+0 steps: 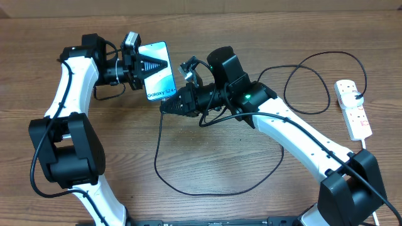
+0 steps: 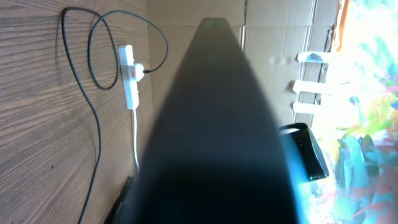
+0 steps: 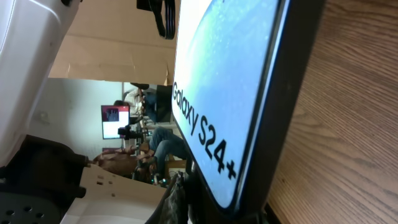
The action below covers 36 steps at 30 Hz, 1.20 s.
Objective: Plug charger to phone and switch on socket
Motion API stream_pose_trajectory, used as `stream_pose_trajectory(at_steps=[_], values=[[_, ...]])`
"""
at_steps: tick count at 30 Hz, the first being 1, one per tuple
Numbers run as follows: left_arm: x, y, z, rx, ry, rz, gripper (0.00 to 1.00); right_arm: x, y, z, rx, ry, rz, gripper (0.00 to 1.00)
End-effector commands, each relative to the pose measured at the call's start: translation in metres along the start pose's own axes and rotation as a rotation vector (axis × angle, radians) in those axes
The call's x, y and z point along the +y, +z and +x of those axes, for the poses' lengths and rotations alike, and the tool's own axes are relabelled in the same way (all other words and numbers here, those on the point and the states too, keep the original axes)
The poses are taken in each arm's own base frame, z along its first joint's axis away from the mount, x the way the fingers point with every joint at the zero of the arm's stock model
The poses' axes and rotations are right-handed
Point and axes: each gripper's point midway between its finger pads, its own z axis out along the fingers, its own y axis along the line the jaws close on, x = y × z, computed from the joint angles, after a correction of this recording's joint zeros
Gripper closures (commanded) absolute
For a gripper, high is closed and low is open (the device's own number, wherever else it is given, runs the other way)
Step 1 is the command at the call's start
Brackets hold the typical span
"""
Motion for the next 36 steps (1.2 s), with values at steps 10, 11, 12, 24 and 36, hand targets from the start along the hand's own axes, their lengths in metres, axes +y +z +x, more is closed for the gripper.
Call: stream_pose_trajectory(at_steps=[10,11,12,24,36], values=[[-0.023,0.007,0.009,0.020,0.066,0.026,0.96,-0.001,-0.010,-0.007,-0.014,-0.044,0.008,0.96],[-0.023,0.009,0.009,0.023,0.066,0.026,0.96,0.001,-0.011,-0.007,-0.012,-0.051,-0.002,0.96],[-0.023,0.010,0.010,0.027,0.066,0.026,0.96,0.003,-0.011,-0.007,-0.010,-0.056,-0.009,0.96],[-0.024,0.023,0.017,0.063,0.067,0.027,0.96,0.004,-0.012,-0.008,-0.009,-0.054,-0.019,0.96],[-0.024,0.027,0.018,0.072,0.091,0.028,0.96,0.002,-0.017,0.001,0.038,-0.084,-0.037,0.96]])
